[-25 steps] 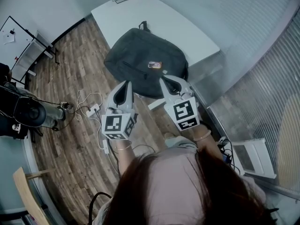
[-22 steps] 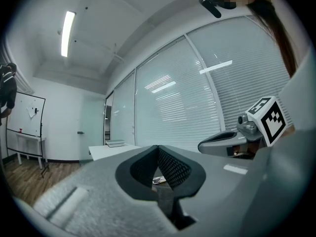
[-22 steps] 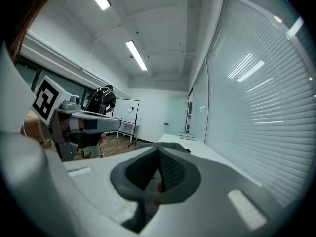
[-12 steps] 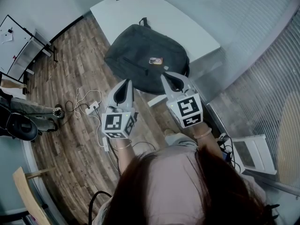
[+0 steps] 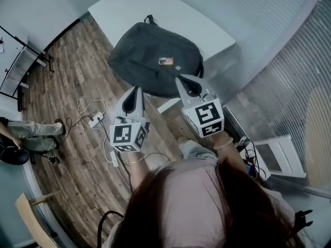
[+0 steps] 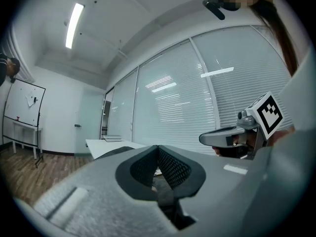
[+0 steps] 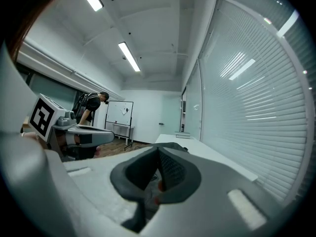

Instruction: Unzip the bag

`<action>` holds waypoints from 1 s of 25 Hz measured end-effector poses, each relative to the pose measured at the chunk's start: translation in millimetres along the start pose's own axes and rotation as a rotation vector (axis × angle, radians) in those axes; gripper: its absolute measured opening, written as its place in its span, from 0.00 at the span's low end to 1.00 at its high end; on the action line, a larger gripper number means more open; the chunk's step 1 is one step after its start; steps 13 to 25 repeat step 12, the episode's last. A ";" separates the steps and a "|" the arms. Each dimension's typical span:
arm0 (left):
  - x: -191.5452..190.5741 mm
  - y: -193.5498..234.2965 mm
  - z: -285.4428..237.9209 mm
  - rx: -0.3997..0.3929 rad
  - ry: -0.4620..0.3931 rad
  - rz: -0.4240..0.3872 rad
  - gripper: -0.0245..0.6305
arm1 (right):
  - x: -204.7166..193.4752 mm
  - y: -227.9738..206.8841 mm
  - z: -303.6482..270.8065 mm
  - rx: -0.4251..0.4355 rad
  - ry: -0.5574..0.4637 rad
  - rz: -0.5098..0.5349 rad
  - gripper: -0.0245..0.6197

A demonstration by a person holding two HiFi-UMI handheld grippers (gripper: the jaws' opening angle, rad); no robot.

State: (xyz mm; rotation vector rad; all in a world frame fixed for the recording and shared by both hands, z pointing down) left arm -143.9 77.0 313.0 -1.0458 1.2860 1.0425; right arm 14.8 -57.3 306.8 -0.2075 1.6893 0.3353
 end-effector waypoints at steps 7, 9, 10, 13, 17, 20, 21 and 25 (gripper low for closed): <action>-1.9 -4.6 11.3 -0.012 -0.003 0.009 0.05 | 1.3 6.5 6.8 -0.016 0.001 0.008 0.04; -1.6 -5.4 15.9 -0.011 -0.004 0.008 0.05 | 1.9 9.9 9.2 -0.017 0.000 0.010 0.04; -1.6 -6.0 18.3 -0.011 -0.004 0.007 0.05 | 2.2 11.5 10.7 -0.017 0.000 0.012 0.04; -1.5 -7.6 23.3 -0.012 -0.005 0.006 0.05 | 2.5 14.8 13.8 -0.015 -0.002 0.014 0.04; -1.5 -7.6 23.3 -0.012 -0.005 0.006 0.05 | 2.5 14.8 13.8 -0.015 -0.002 0.014 0.04; -1.5 -7.6 23.3 -0.012 -0.005 0.006 0.05 | 2.5 14.8 13.8 -0.015 -0.002 0.014 0.04; -1.5 -7.6 23.3 -0.012 -0.005 0.006 0.05 | 2.5 14.8 13.8 -0.015 -0.002 0.014 0.04; -1.5 -7.6 23.3 -0.012 -0.005 0.006 0.05 | 2.5 14.8 13.8 -0.015 -0.002 0.014 0.04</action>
Point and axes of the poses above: the fingertips, and each gripper's own axes: z backward along the fingers, y to its left, x out of its top, the point moved 8 cm from there along z, backward along the fingers, and after that the axes turned 2 degrees about x, right-handed, at the moved point
